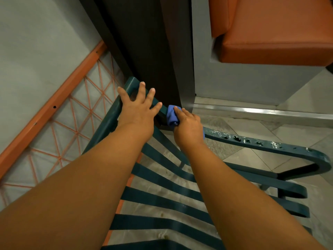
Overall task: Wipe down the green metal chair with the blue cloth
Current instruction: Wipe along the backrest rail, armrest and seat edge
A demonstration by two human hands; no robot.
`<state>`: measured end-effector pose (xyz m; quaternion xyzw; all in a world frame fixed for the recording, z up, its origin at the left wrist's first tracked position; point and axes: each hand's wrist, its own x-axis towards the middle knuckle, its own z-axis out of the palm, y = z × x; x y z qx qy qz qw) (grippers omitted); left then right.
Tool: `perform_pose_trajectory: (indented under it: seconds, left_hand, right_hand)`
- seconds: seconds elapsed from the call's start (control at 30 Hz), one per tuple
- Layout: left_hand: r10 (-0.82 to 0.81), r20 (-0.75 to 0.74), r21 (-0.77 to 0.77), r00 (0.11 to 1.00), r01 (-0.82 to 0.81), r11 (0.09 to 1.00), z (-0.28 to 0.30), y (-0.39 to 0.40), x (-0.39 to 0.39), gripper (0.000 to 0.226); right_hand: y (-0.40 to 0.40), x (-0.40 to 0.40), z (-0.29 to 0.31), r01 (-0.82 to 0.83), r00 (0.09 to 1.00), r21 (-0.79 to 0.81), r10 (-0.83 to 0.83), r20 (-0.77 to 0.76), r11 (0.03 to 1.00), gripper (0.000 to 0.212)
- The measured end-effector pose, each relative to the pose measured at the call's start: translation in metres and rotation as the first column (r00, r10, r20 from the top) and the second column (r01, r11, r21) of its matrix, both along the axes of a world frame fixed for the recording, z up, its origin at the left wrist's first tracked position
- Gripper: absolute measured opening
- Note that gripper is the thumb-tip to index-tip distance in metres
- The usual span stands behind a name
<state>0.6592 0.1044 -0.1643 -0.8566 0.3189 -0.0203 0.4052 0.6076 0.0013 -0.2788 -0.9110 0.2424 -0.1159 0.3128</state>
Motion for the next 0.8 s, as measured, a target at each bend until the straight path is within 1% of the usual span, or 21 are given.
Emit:
perform_pose_trajectory:
  seconds: [0.07, 0.17, 0.2, 0.27, 0.37, 0.4, 0.47, 0.53, 0.57, 0.63, 0.7, 0.73, 0.77, 0.8]
  left_hand:
    - [0.027, 0.000, 0.007, 1.000, -0.027, 1.000, -0.002, -0.005, -0.002, 0.072]
    - [0.042, 0.003, 0.008, 0.999, -0.042, 0.999, -0.003, -0.007, -0.004, 0.071]
    - [0.035, 0.013, 0.014, 0.999, -0.035, 0.999, -0.004, -0.006, -0.004, 0.072]
    - [-0.003, 0.033, 0.038, 0.999, 0.002, 0.999, -0.008, -0.007, -0.008, 0.073]
    - [-0.028, 0.001, 0.045, 1.000, 0.028, 0.999, -0.023, -0.010, -0.019, 0.072]
    - [-0.024, -0.015, 0.043, 1.000, 0.024, 0.999, -0.028, -0.010, -0.022, 0.072]
    - [-0.012, -0.041, 0.029, 0.999, 0.013, 1.000, -0.035, -0.009, -0.025, 0.073]
    - [-0.003, -0.060, 0.006, 0.998, 0.003, 1.000, -0.037, -0.007, -0.025, 0.073]
    - [-0.002, -0.068, -0.001, 0.998, 0.002, 1.000, -0.037, -0.006, -0.025, 0.074]
    - [0.003, -0.083, -0.008, 0.997, -0.004, 1.000, -0.037, -0.007, -0.025, 0.076]
    - [0.022, -0.095, -0.010, 0.995, -0.023, 1.000, -0.037, -0.009, -0.027, 0.079]
    - [0.032, -0.100, -0.009, 0.994, -0.033, 0.999, -0.037, -0.011, -0.027, 0.081]
    - [0.040, -0.104, -0.007, 0.994, -0.041, 0.999, -0.038, -0.012, -0.027, 0.081]
    - [0.045, -0.108, -0.005, 0.993, -0.046, 0.999, -0.038, -0.014, -0.028, 0.081]
  right_hand:
    - [0.006, -0.001, -0.001, -0.019, 0.999, -0.017, 0.020, 0.029, 1.000, 0.061]
    - [0.007, -0.027, -0.016, -0.085, 0.986, -0.075, 0.094, 0.137, 0.994, 0.062]
    - [0.003, -0.034, -0.021, -0.091, 0.985, -0.100, 0.104, 0.138, 0.991, 0.062]
    - [-0.006, -0.035, -0.024, -0.062, 0.995, -0.129, 0.070, 0.066, 0.990, 0.061]
    - [-0.004, -0.021, -0.019, 0.016, 0.999, -0.084, -0.018, -0.032, 0.996, 0.061]
    - [-0.001, -0.020, -0.018, 0.016, 0.999, -0.081, -0.019, -0.034, 0.997, 0.062]
    - [0.001, -0.029, -0.024, -0.035, 0.999, -0.079, 0.037, 0.015, 0.996, 0.064]
    - [-0.007, -0.046, -0.032, -0.092, 0.993, -0.134, 0.101, 0.065, 0.987, 0.063]
    - [-0.013, -0.052, -0.034, -0.105, 0.991, -0.160, 0.116, 0.059, 0.981, 0.061]
    - [-0.022, -0.050, -0.031, -0.063, 0.998, -0.137, 0.063, -0.009, 0.989, 0.056]
    - [-0.026, -0.033, -0.020, 0.036, 0.994, -0.050, -0.041, -0.099, 0.998, 0.055]
    - [-0.024, -0.026, -0.015, 0.063, 0.989, -0.026, -0.065, -0.134, 0.998, 0.056]
    - [-0.021, -0.021, -0.011, 0.052, 0.988, -0.026, -0.055, -0.141, 0.998, 0.056]
    - [-0.018, -0.021, -0.012, 0.011, 0.993, -0.045, -0.016, -0.115, 0.999, 0.058]
